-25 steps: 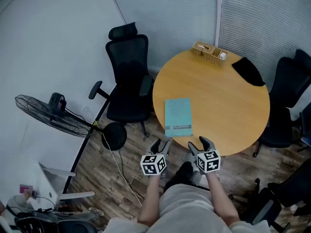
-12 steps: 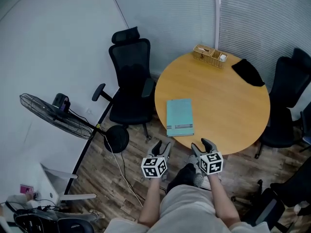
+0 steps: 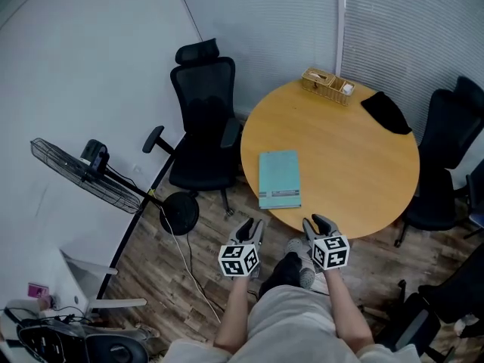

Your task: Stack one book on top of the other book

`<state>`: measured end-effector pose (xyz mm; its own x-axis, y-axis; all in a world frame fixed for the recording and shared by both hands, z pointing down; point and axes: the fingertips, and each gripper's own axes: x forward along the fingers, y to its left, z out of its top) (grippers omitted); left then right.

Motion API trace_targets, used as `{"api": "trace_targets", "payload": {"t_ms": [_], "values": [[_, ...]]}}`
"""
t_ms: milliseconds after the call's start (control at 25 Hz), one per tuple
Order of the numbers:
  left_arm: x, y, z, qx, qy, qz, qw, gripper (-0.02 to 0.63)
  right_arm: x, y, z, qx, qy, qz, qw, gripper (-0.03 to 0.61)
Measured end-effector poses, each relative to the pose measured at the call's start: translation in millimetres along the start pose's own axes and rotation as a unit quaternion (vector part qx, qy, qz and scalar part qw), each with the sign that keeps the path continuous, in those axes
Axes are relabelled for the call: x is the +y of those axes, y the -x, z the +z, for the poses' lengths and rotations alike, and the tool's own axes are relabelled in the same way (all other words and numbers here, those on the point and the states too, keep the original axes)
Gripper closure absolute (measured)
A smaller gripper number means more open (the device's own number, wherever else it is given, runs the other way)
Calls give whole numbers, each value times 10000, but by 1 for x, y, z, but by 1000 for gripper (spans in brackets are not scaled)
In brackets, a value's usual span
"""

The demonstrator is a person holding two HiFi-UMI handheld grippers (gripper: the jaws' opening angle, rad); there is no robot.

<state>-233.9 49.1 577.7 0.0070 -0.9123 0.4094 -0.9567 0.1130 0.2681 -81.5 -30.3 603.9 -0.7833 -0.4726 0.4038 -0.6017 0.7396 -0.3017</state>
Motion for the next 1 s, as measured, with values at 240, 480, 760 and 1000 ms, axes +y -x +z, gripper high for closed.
{"api": "trace_targets", "payload": {"t_ms": [240, 480, 760, 1000], "values": [[-8, -2, -2, 3, -8, -54, 10000, 563, -8, 4, -2, -42, -229, -26, 9997, 534], [1, 4, -4, 38, 193, -11, 9998, 586, 0, 1, -6, -4, -206, 209, 9996, 558], [-3, 5, -9, 89, 275, -11, 9996, 586, -3, 3, -11, 17, -186, 261, 9995, 558], [-2, 1, -3, 172, 158, -42, 9997, 586, 0, -1, -4, 0, -153, 267, 9995, 557]]}}
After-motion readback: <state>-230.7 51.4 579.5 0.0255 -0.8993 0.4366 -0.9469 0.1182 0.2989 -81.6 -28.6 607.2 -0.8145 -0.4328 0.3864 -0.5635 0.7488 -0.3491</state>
